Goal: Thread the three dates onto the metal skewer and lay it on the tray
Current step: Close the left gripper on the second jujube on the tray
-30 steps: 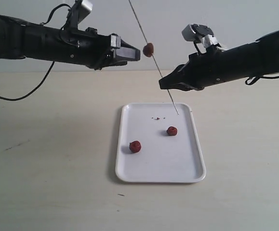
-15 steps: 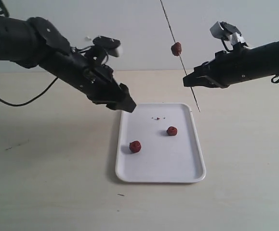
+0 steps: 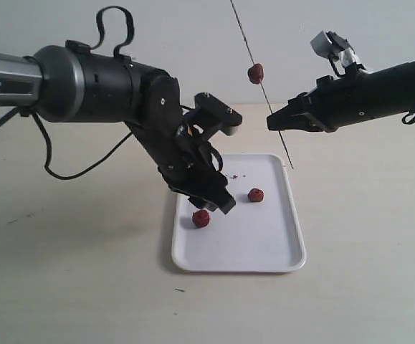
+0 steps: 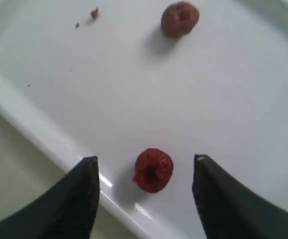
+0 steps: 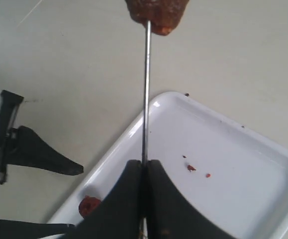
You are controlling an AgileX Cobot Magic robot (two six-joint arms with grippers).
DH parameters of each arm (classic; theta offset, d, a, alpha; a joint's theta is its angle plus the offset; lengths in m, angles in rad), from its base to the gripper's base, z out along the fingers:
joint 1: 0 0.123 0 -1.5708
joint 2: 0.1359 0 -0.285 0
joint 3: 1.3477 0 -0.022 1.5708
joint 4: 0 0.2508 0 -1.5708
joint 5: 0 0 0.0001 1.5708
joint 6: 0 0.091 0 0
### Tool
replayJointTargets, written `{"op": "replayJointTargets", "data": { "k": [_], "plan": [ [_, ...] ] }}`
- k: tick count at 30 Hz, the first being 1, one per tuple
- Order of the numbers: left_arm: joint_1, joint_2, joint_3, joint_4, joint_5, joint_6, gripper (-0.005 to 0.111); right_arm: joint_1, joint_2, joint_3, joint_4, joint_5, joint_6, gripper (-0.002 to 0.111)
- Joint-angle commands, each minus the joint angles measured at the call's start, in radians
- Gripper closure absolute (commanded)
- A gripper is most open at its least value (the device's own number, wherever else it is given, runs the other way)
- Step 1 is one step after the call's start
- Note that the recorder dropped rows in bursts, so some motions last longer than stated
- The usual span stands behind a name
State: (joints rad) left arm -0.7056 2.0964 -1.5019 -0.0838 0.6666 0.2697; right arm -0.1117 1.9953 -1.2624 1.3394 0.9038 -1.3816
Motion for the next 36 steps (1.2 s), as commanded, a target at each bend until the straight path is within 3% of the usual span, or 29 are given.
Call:
{"op": "replayJointTargets", "data": {
  "k": [1, 21, 27, 36],
  "plan": [
    [-0.002, 0.063, -0.033, 0.032, 0.033, 0.009, 0.051, -0.004, -0.006, 0.0, 0.015, 0.014, -0.013, 0.108],
    [-0.016, 0.133, -0.033, 0.055, 0.0, 0.119, 0.052, -0.004, -0.006, 0.0, 0.029, 0.016, -0.038, 0.108],
    [-0.016, 0.133, -0.033, 0.055, 0.0, 0.119, 0.07, -0.004, -0.006, 0.0, 0.033, 0.016, -0.047, 0.108],
    [-0.016, 0.133, -0.033, 0.055, 0.0, 0.119, 0.072, -0.004, -0.006, 0.0, 0.033, 0.014, -0.049, 0.108]
  ]
}}
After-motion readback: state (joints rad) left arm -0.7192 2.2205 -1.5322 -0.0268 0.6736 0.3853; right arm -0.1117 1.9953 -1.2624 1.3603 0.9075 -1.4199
